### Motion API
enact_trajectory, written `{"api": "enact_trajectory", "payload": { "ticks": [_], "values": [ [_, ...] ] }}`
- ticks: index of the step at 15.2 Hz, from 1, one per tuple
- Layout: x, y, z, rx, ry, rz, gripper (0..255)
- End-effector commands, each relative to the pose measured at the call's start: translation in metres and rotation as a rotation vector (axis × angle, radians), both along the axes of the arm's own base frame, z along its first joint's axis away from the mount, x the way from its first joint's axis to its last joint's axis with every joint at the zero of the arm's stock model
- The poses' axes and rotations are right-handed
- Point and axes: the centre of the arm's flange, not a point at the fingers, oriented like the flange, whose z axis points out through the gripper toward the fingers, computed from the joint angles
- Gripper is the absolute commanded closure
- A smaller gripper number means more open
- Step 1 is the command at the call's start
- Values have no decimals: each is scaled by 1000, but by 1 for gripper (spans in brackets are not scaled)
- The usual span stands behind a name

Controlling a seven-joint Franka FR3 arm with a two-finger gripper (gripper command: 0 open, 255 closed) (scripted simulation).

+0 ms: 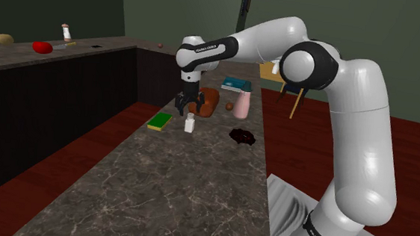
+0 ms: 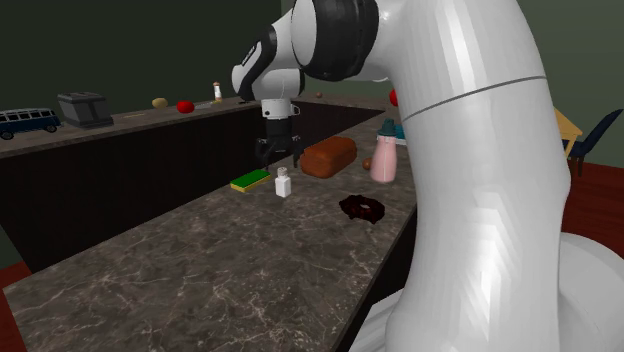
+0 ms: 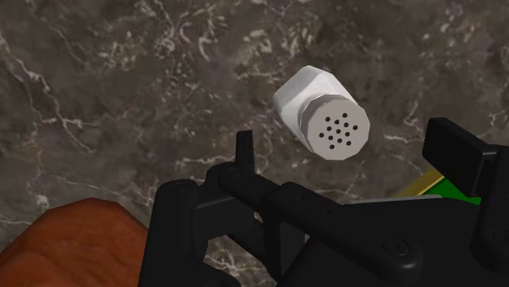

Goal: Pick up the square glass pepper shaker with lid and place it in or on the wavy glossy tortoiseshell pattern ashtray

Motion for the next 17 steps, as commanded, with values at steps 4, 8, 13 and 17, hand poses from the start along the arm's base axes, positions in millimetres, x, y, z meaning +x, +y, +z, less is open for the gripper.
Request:
{"api": "enact_trajectory", "payload": {
  "ticks": [4, 8, 13, 17],
  "values": [
    [-2, -1, -13, 0, 0, 0, 0],
    [-2, -1, -13, 0, 0, 0, 0],
    [-2, -1, -13, 0, 0, 0, 255],
    [-2, -1, -13, 0, 0, 0, 255]
  ]
}}
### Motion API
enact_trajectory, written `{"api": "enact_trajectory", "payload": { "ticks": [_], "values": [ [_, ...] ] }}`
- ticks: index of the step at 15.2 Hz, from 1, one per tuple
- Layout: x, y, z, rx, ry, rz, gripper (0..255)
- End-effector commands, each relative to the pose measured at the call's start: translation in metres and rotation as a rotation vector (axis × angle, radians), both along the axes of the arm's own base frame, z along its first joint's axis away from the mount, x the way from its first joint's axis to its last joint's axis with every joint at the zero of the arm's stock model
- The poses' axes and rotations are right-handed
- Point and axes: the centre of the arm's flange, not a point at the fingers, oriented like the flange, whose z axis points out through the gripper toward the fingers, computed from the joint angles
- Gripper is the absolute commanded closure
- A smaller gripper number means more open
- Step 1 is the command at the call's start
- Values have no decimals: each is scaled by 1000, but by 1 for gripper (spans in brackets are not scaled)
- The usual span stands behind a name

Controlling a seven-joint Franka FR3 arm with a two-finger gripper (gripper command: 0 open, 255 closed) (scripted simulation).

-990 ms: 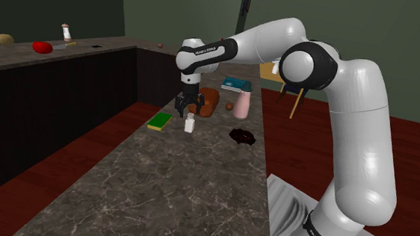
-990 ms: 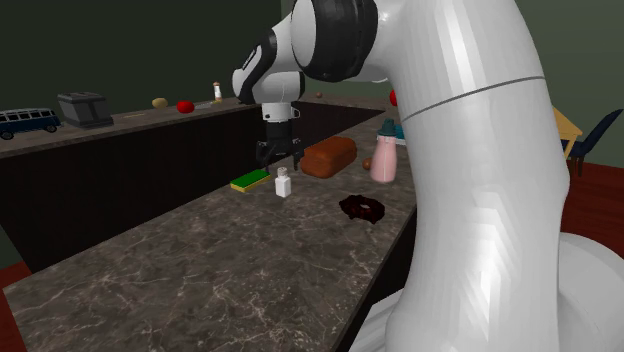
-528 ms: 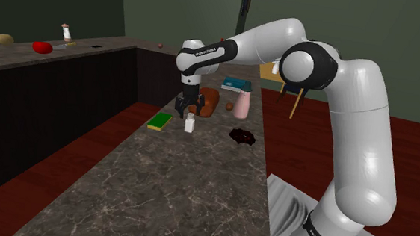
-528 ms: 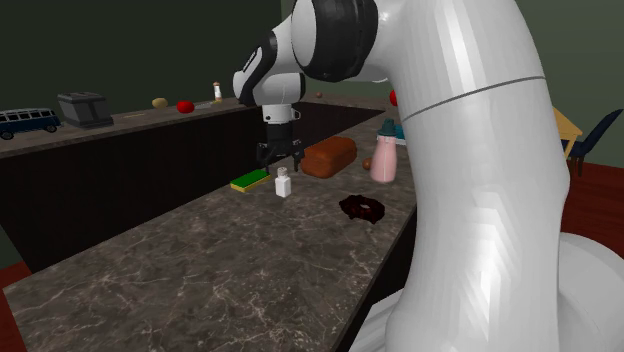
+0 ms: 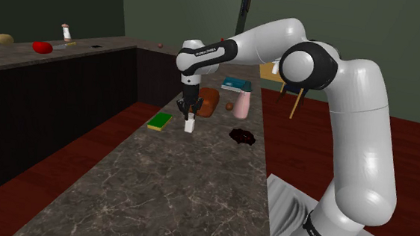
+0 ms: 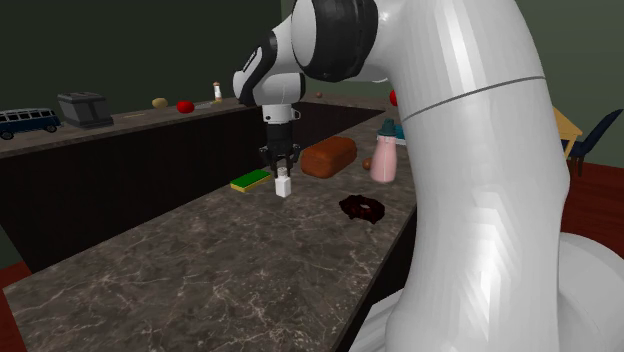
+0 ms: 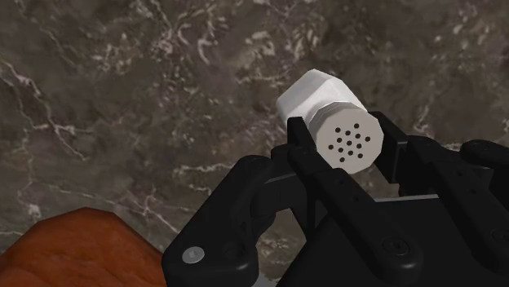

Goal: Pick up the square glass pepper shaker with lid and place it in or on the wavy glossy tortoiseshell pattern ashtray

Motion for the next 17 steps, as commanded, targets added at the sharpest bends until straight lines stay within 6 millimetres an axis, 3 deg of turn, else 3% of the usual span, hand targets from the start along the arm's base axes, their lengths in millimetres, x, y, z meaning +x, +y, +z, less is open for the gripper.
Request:
{"api": "enact_trajectory", "payload": {
  "ticks": [1, 3, 17],
  "values": [
    [0, 0, 0, 0, 0, 0, 255],
    [0, 0, 0, 0, 0, 0, 255],
    [0, 0, 74, 0, 0, 0, 255]
  ]
}}
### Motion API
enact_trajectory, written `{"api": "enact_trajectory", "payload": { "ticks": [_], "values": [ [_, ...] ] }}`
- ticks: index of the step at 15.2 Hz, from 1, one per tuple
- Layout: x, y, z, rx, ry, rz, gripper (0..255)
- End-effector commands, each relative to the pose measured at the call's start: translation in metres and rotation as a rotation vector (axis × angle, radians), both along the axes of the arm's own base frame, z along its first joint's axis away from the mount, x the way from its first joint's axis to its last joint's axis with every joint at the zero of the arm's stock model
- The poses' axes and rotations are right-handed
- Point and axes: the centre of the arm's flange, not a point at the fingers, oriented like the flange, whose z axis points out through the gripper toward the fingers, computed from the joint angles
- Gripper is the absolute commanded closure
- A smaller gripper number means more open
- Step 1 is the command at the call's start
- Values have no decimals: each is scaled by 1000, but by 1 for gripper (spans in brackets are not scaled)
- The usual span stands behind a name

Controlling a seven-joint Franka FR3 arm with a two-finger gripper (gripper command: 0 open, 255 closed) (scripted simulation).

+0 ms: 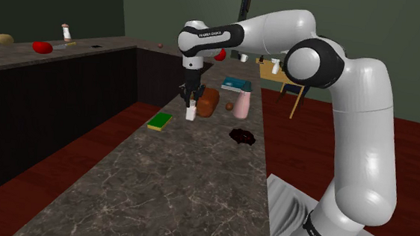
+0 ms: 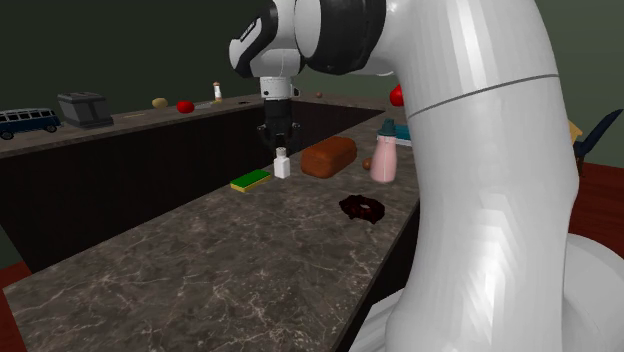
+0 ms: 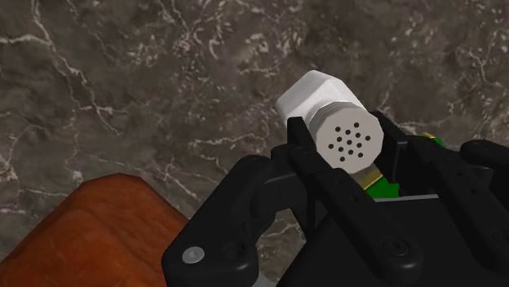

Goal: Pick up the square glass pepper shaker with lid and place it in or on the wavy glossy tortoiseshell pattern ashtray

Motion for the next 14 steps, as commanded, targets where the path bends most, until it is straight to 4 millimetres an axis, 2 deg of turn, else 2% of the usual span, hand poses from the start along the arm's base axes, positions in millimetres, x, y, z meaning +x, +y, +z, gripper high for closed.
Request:
{"api": "enact_trajectory", "payload": {
  "ticks": [1, 9, 10, 14],
  "values": [
    [0, 0, 10, 0, 0, 0, 255],
    [0, 0, 52, 0, 0, 0, 255],
    [0, 0, 52, 0, 0, 0, 255],
    [-43, -31, 59, 0, 0, 0, 255]
  ]
}}
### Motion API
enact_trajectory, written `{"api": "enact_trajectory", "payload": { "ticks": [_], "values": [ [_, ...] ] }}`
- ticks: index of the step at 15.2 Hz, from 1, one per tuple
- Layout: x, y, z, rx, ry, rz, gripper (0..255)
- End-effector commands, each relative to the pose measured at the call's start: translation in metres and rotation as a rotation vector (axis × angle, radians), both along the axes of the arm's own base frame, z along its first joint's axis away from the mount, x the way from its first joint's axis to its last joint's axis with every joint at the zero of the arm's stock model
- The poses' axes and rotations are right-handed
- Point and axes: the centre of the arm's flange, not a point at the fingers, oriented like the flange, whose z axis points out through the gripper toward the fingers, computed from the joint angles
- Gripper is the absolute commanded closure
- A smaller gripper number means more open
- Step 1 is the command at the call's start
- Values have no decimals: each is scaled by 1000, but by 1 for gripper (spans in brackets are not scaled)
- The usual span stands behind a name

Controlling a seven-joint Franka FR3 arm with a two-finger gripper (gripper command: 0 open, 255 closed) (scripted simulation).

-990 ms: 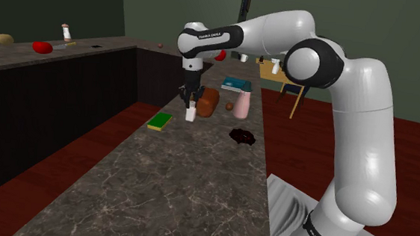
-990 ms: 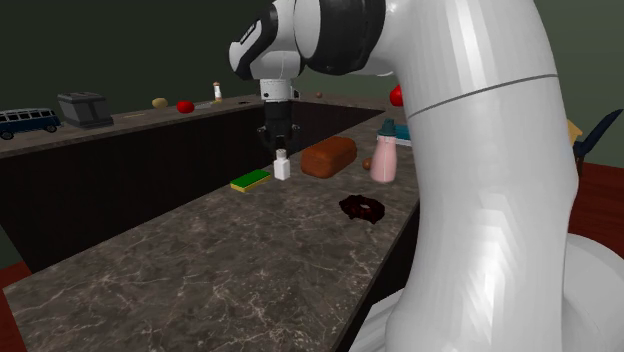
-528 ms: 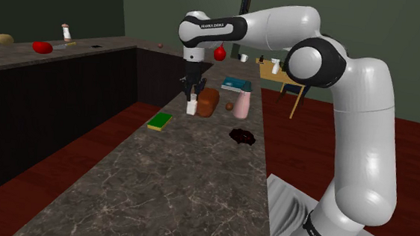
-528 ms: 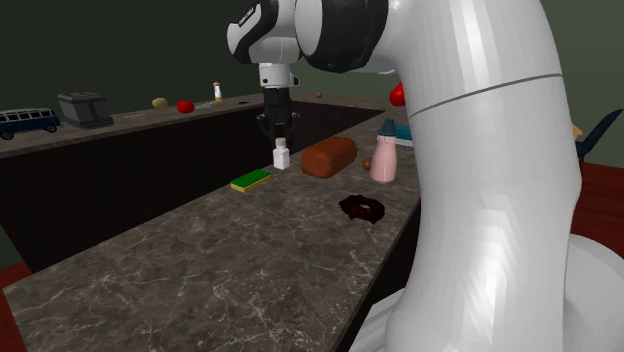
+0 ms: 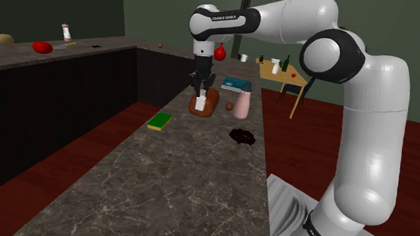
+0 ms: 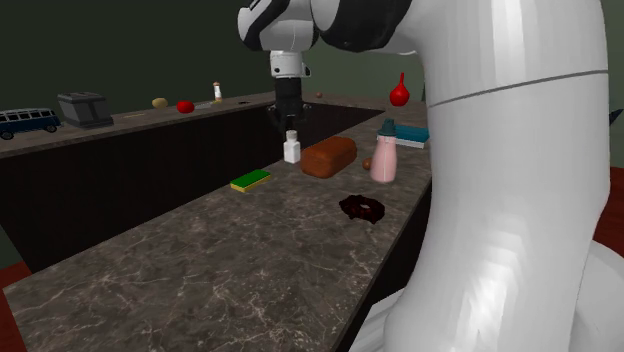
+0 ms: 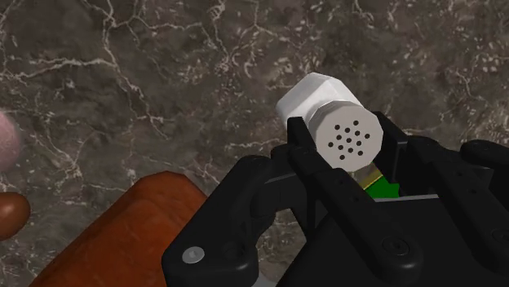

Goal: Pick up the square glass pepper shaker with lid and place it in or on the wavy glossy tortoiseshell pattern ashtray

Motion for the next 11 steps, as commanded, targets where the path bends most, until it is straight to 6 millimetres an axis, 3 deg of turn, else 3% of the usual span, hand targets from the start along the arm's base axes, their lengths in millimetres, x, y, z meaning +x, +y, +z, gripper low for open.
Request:
{"api": "enact_trajectory", "payload": {
  "ticks": [1, 11],
  "values": [
    [-22, -15, 1, 1, 0, 0, 255],
    [-127, -92, 19, 1, 0, 0, 255]
  ]
}}
